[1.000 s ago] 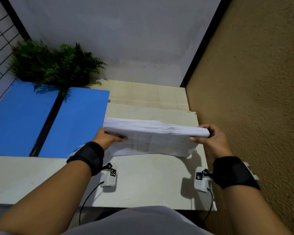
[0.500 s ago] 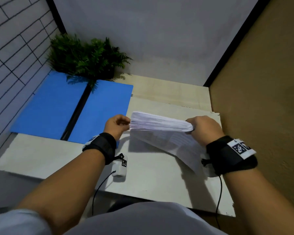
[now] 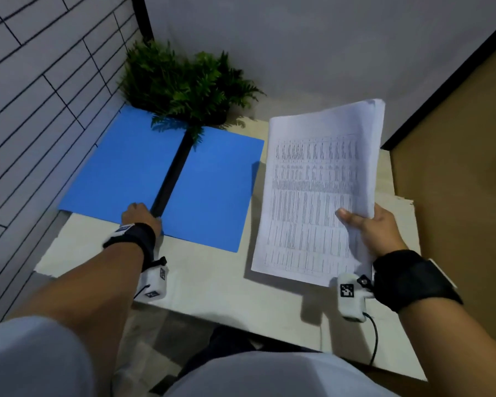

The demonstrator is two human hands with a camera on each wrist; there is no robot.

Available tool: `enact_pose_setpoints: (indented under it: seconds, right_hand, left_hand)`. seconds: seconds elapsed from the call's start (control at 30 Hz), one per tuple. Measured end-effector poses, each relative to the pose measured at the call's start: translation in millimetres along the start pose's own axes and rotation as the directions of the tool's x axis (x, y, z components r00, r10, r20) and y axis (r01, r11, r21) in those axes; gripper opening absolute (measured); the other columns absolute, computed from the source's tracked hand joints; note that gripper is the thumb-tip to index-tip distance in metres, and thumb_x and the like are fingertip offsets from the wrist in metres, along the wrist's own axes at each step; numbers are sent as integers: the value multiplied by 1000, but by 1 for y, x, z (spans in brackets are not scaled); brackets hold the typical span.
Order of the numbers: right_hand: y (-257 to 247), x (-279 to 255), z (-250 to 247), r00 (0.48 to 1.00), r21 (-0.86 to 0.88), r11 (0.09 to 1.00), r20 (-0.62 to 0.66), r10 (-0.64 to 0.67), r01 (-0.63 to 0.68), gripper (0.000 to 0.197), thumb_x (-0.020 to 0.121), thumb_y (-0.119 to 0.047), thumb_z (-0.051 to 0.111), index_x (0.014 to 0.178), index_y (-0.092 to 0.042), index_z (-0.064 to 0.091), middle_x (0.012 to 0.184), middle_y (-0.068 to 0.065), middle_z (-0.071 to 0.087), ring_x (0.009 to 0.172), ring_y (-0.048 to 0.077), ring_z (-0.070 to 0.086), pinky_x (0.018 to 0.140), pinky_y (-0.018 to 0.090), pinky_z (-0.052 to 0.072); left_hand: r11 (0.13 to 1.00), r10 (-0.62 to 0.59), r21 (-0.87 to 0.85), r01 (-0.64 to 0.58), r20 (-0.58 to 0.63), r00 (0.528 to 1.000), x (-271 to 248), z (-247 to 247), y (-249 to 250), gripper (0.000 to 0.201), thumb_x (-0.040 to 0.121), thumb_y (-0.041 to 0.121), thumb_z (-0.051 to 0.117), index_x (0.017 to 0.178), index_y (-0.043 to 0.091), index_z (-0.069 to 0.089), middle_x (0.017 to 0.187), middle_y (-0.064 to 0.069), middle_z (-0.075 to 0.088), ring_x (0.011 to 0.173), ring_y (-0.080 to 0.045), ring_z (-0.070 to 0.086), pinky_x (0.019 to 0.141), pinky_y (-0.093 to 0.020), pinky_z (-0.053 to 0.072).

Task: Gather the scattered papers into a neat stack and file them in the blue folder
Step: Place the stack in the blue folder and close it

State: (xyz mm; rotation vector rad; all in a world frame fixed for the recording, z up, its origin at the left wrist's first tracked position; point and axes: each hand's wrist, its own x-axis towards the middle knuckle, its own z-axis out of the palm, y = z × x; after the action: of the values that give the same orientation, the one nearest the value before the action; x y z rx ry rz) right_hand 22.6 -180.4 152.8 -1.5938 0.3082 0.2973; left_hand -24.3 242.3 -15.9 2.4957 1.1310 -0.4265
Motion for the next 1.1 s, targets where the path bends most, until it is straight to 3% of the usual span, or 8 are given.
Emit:
enact_pose_setpoints:
  seconds: [0.17, 0.33, 0.43, 0.63, 0.73, 0.83, 0.97, 1.1]
  right_hand:
    - [17, 12, 12, 999, -33, 999, -34, 8, -9, 34, 84, -5, 70, 117, -4, 64, 106, 10, 73, 92, 24, 74, 69, 29, 60]
    - [31, 26, 31, 999, 50, 998, 34, 35, -36, 43, 86, 0, 66, 128, 2, 55, 125, 17, 65, 114, 33, 64, 100, 47, 49]
    - [45, 29, 41, 993, 76, 995, 96, 63, -70, 43, 89, 0, 62, 130, -1, 54, 125, 13, 66, 112, 27, 66, 96, 42, 52]
    - [81, 35, 64, 971, 33, 984, 165, 170, -178, 42, 90, -6, 63, 131, -8, 54, 123, 5, 67, 105, 12, 69, 91, 29, 52]
    - [99, 45, 82, 948, -9, 966, 193, 254, -257, 35, 91, -9, 63, 125, -15, 56, 114, -1, 68, 89, 2, 69, 64, 15, 54]
    - [119, 58, 93, 925, -46, 939, 159, 344, -341, 37, 88, -11, 68, 123, -14, 57, 108, 3, 69, 91, 17, 68, 55, 24, 55]
    - [139, 70, 98, 929, -143, 922, 44, 368, -359, 44, 77, -14, 79, 117, -10, 60, 109, 7, 69, 95, 27, 66, 70, 38, 56]
    - [152, 86, 98, 957, -294, 916, 5, 288, -274, 63, 63, -30, 86, 119, -12, 63, 113, 9, 70, 102, 31, 67, 95, 49, 52]
  left_hand:
    - [958, 214, 190, -213, 18, 977, -8, 14, -14, 40, 96, 31, 43, 132, 14, 44, 159, -7, 17, 146, -32, 15, 112, -58, 21]
    - [848, 478, 171, -502, 166, 863, -62, 34, -10, 21, 93, 34, 48, 106, 21, 57, 158, -1, 20, 146, -32, 16, 111, -65, 15]
    - [809, 552, 100, -579, 211, 807, -94, 47, -12, 14, 87, 35, 54, 81, 24, 50, 155, 3, 23, 147, -30, 12, 108, -69, 12]
    - [772, 612, 53, -634, 209, 763, -108, 54, -25, 20, 85, 41, 51, 71, 28, 47, 152, 11, 30, 146, -24, 16, 109, -65, 13]
    - [832, 554, 9, -555, 42, 831, -95, 38, -33, 19, 85, 41, 47, 76, 26, 56, 145, 8, 43, 136, -23, 30, 102, -50, 26]
    - [946, 316, -25, -322, -127, 940, -68, 23, -44, 18, 83, 28, 55, 99, 23, 61, 146, -1, 41, 136, -31, 30, 104, -51, 30]
    - [980, -80, -187, 65, -78, 994, -38, 4, -68, 53, 83, 31, 56, 133, 22, 43, 151, -9, 32, 138, -39, 25, 106, -59, 29]
    - [953, -123, -286, 96, -78, 989, -24, -11, -80, 62, 81, 31, 58, 138, 13, 42, 137, -18, 48, 123, -42, 44, 99, -52, 41]
